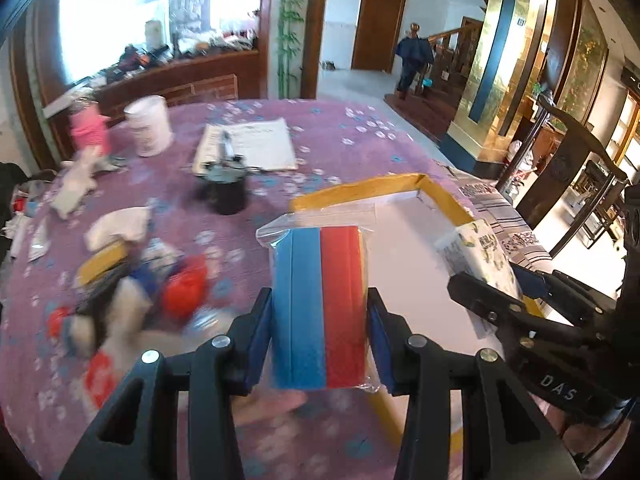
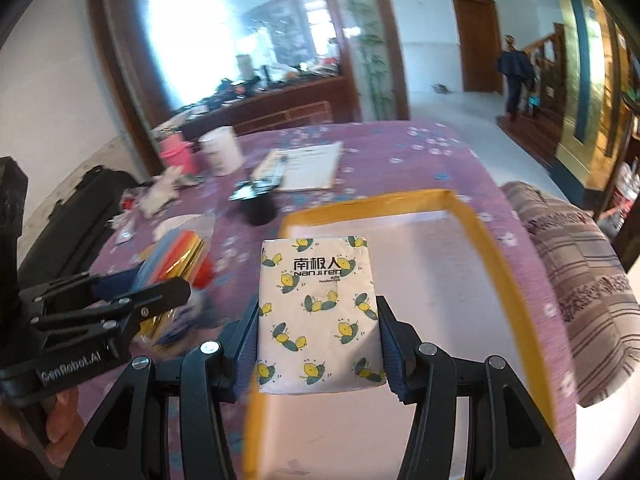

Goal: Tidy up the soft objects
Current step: 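Carry the sponge pack with the left gripper while the right carries the tissue pack into the tray, then open both grippers and withdraw from the tray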

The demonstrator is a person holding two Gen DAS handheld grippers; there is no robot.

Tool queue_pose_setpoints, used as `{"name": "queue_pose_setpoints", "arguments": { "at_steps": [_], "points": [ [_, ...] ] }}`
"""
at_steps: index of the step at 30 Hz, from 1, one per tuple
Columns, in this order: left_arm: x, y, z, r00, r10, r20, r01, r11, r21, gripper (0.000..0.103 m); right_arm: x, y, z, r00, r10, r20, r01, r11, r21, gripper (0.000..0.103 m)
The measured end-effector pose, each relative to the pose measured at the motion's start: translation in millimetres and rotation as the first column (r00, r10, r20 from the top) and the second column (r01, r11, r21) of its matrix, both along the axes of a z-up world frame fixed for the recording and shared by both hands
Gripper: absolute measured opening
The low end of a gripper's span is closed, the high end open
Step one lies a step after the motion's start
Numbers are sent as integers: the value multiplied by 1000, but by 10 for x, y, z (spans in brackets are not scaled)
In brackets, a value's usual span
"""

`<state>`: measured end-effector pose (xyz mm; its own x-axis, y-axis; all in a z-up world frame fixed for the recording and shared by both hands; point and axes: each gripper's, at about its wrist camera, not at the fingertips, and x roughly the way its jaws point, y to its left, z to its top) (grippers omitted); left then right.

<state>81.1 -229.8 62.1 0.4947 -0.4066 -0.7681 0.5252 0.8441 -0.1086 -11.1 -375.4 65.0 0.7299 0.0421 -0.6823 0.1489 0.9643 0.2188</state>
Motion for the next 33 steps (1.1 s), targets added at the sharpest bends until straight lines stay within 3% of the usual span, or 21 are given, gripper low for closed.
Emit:
{"name": "queue_pose_setpoints", "arguments": {
  "at_steps": [7,14,22,26,29,33],
  "points": [
    [474,-700,-325,995,26,-100,-21,998,57,43,456,-570,-188,991,-86,-100,86,996,1,57],
    [804,-912,-627,982,65,-176,-49,994,94,43,964,-909,-505,970,-135,-201,140,990,8,57],
    [852,-1031,-800,985,62,-159,-42,991,128,46,1196,-1016,-748,957,-149,-249,158,987,16,57],
    [874,-1081,-843,989,50,-138,-29,989,145,60,1245,-1024,-784,955,-151,-254,159,987,9,58],
    [844,-1103,-828,992,24,-125,-6,990,141,69,1243,-1044,-775,956,-155,-248,164,986,17,69],
    [805,-1112,-762,996,24,-81,-11,986,164,74,1207,-1050,-741,959,-159,-234,166,986,9,69]
  ]
}}
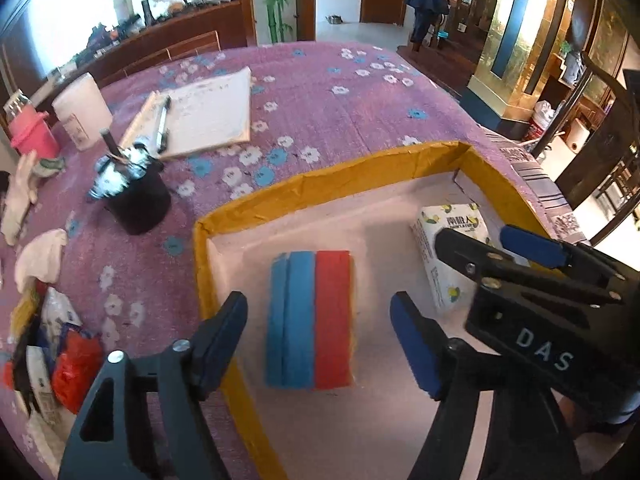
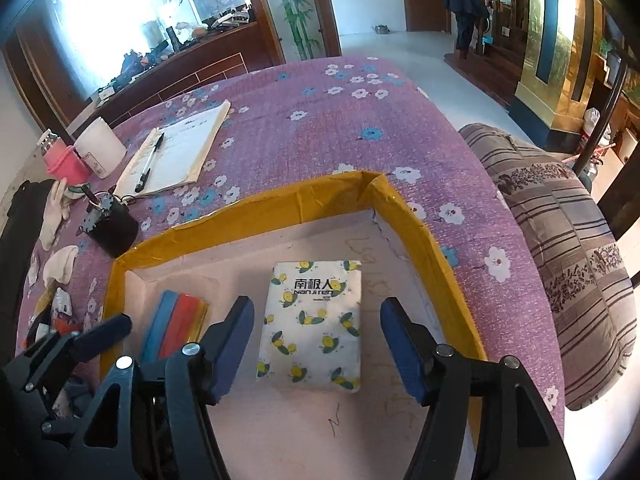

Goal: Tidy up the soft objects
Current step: 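Open both grippers and withdraw from the tray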

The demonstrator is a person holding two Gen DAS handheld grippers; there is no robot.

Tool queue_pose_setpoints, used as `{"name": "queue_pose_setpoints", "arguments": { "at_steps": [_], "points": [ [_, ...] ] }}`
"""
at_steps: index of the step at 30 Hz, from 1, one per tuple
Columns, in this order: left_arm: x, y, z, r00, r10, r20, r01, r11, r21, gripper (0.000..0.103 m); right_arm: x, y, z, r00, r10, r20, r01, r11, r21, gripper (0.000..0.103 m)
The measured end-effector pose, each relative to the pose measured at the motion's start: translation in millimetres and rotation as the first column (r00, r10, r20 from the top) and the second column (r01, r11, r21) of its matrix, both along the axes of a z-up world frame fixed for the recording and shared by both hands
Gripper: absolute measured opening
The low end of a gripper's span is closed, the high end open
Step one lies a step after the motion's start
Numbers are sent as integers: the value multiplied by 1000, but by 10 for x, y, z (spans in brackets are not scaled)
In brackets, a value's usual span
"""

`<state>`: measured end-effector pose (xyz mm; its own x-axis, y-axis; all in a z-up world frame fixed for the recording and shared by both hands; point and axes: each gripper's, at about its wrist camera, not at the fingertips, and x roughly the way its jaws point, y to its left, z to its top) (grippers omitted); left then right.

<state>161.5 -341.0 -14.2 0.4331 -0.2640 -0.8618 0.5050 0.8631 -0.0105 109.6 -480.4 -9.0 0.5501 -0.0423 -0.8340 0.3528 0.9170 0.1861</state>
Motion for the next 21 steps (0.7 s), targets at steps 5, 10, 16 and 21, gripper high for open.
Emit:
{"name": "queue_pose_setpoints", "arguments": {
  "at_steps": [5,10,16,21],
  "points": [
    [-67,138,147,1000,3,-1,-3,999,-47,76,-182,19,161,999,-13,51,14,1000,-7,71],
    [-293,399,264,1000,3,26,-2,998,-66,76,-495,212,389,990,-20,141,22,1000,-8,74],
    [-596,848,385,998,6,66,0,996,-91,76,-915,556,551,968,-37,247,25,998,52,77],
    [-824,1298,423,996,1,85,9,994,-113,76,-1118,989,610,953,3,303,-24,998,66,77]
  ]
}}
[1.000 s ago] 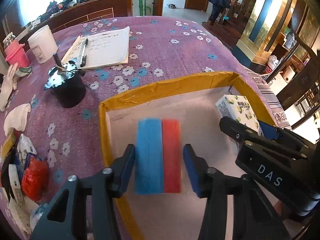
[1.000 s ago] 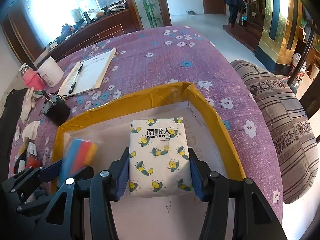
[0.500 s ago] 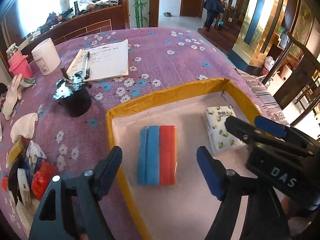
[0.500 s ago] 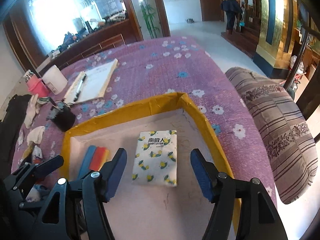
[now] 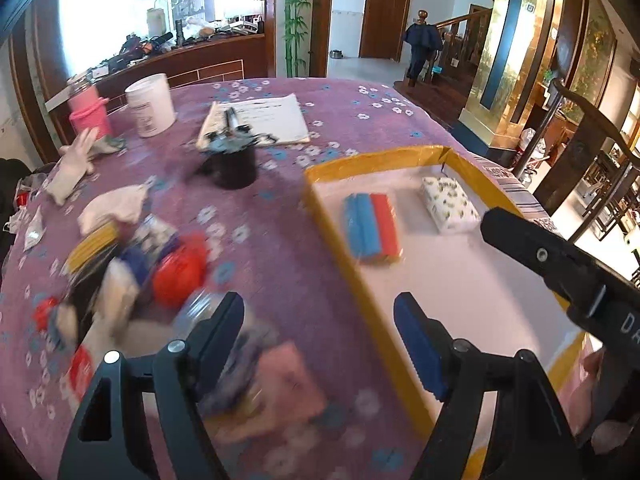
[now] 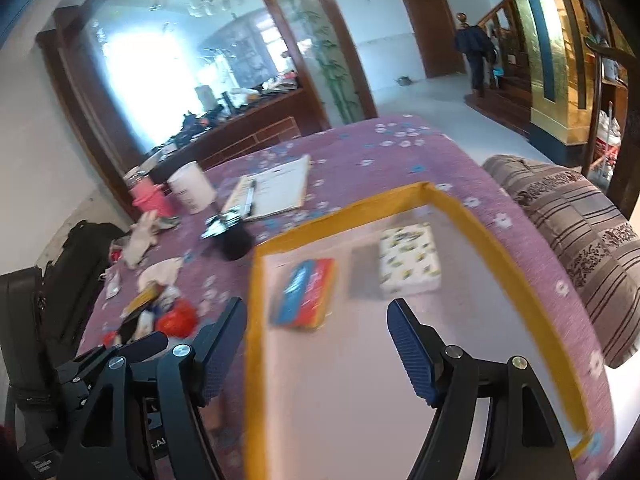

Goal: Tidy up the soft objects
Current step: 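Open both grippers and withdraw from the tray, then grasp the Vinda tissue bag with the right gripper while the left grasps the red-label bag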

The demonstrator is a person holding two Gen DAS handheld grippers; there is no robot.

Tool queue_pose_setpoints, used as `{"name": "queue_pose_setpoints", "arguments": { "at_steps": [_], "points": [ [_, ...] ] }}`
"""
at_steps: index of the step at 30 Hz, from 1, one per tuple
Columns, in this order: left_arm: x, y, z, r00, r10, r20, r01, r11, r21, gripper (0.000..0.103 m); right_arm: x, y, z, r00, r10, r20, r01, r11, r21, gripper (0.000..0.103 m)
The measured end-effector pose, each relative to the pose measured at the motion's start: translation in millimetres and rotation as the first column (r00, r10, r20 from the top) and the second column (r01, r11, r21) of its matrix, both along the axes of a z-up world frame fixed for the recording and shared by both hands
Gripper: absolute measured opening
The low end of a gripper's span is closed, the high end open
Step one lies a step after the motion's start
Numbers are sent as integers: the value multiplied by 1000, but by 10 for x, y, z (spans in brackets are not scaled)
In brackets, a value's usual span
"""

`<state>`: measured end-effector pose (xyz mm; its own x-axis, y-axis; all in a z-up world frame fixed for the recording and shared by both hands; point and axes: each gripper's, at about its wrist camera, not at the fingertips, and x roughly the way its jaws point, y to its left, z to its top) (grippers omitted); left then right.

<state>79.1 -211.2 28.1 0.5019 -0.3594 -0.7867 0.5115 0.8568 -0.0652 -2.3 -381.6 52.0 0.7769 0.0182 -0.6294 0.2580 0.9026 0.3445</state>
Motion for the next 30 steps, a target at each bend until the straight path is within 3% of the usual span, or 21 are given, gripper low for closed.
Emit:
{"name": "queue_pose_setpoints", "arguments": {
  "at_steps": [7,16,21,24,25,26,30],
  "points": [
    [-208,953,-16,998,65,24,-64,997,-45,77,-36,674,-19,992,121,36,-122,992,18,78],
    [-126,2193,-266,972,230,59,-225,972,-71,81,286,1370,-368,967,249,-57,-248,968,19,78],
    [30,2392,-386,971,240,-3,-239,962,-131,81,556,1627,-434,953,269,-139,-280,958,-66,83],
    [44,2360,-370,972,234,11,-232,967,-110,81,776,1655,-580,943,262,-203,-283,955,-84,82],
    [44,2348,-337,974,226,27,-222,971,-94,83,815,1640,-647,940,272,-207,-290,955,-62,72],
    [46,2342,-318,975,219,38,-215,973,-84,86,832,1638,-684,940,282,-194,-298,953,-56,54],
    [96,2278,-231,983,169,78,-166,985,-34,97,682,1588,-613,947,313,-74,-318,945,-77,53]
  ]
}}
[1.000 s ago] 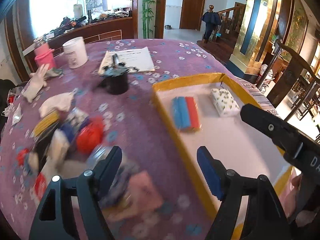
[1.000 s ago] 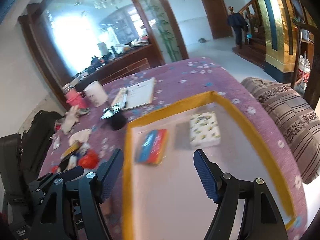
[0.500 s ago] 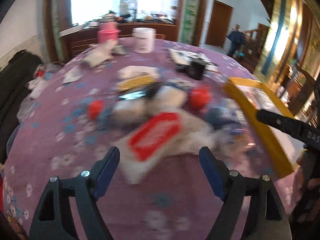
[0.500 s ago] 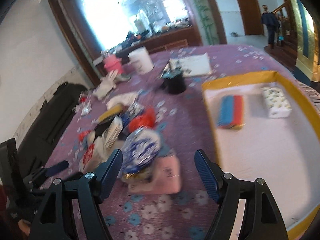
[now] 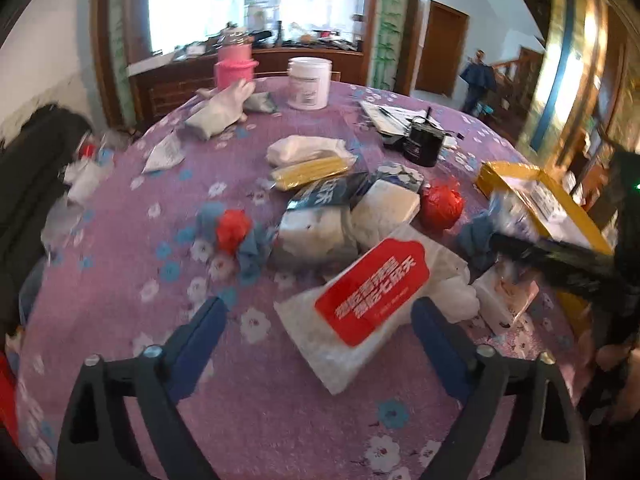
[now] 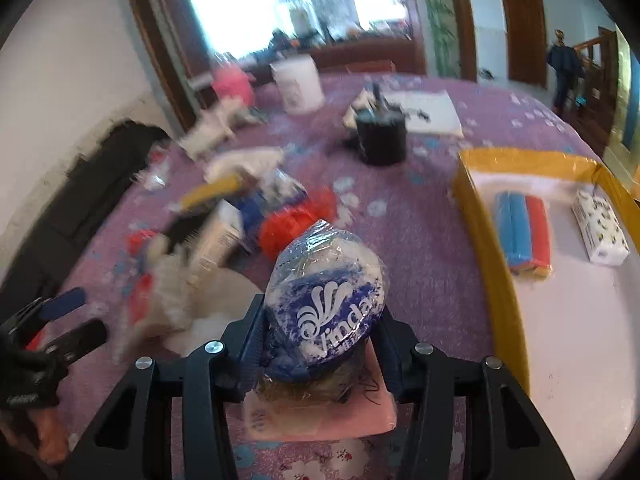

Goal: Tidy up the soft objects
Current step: 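Grasp the Vinda tissue bag with the right gripper while the left grasps the red-label bag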

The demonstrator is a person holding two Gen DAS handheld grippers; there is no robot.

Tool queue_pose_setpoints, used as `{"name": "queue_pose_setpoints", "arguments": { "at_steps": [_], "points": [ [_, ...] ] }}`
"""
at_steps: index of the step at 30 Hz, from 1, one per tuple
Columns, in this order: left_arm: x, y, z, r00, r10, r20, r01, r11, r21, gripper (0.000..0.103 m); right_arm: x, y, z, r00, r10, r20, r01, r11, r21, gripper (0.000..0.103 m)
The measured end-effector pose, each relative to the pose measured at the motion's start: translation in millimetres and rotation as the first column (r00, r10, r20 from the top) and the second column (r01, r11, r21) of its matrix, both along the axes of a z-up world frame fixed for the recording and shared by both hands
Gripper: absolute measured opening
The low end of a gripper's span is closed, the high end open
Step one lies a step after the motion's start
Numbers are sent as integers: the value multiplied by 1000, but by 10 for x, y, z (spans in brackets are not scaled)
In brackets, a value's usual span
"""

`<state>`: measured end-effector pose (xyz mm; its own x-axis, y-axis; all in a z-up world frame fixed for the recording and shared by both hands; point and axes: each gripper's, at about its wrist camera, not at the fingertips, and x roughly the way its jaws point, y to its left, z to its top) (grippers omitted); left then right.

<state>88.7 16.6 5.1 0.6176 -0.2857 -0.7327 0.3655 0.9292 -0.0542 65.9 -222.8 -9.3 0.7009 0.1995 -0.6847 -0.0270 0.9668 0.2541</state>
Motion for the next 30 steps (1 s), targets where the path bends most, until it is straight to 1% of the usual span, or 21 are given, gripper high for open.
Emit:
{"name": "queue_pose_setpoints", "arguments": {
  "at_steps": [1,2,3,4,5,7,9,10,11,12,15,18,19,21,22,24,25,28,30],
  "points": [
    [43,-71,-14,999,-40,-11,41,999,34,97,-79,-32,106,997,15,73,-15,1000,-2,53],
    [65,-117,-33,998,-58,-17,59,996,61,97,-118,-43,182,992,20,124,-19,1000,-15,53],
    [85,-162,-57,997,-79,-22,80,994,80,97,-162,-65,238,987,23,162,-21,1000,-17,53],
    [115,-237,-106,992,-120,-29,122,986,110,97,-204,-103,277,982,21,188,-21,1000,-2,54],
    [143,-285,-142,990,-140,-34,143,980,136,97,-236,-156,296,979,14,204,-22,999,35,54],
    [220,-378,-243,985,-164,-46,170,965,201,97,-222,-206,280,981,13,193,-26,997,68,54],
    [295,-411,-314,987,-150,-50,158,960,233,97,-190,-201,268,983,13,182,-28,996,79,54],
    [322,-398,-338,989,-137,-60,146,966,215,96,-187,-183,268,983,22,180,-38,995,89,54],
    [320,-374,-341,990,-123,-68,134,972,191,84,-183,-163,265,983,29,179,-47,995,92,54],
    [301,-347,-335,990,-112,-88,125,979,161,56,-187,-148,273,983,30,181,-46,995,85,54],
    [196,-320,-285,992,-92,-87,102,986,128,51,-210,-127,287,981,34,190,-50,995,81,54],
    [78,-278,-244,994,-61,-90,67,996,66,50,-222,-135,290,981,31,191,-47,995,83,54],
    [19,-271,-205,996,-53,-65,56,998,40,50,-219,-140,288,982,29,189,-46,995,85,54],
    [-18,-294,-173,999,-34,-19,35,999,38,50,-218,-146,285,982,29,186,-46,995,86,54],
    [-25,-297,-174,1000,-30,-3,30,999,20,50,-214,-147,282,982,25,185,-41,996,81,54],
    [-8,-274,-193,999,-31,-19,30,999,-44,50,-204,-161,266,984,20,179,-35,996,80,54],
    [-3,-268,-196,999,-33,-24,31,998,-61,50,-199,-172,258,984,16,176,-30,996,80,54],
    [-17,-268,-165,1000,-21,6,22,998,-60,50,-183,-173,245,986,12,167,-24,997,73,54],
    [-20,-257,-155,1000,-29,-1,28,996,-89,50,-177,-175,224,987,11,160,-22,997,70,54]
  ]
}}
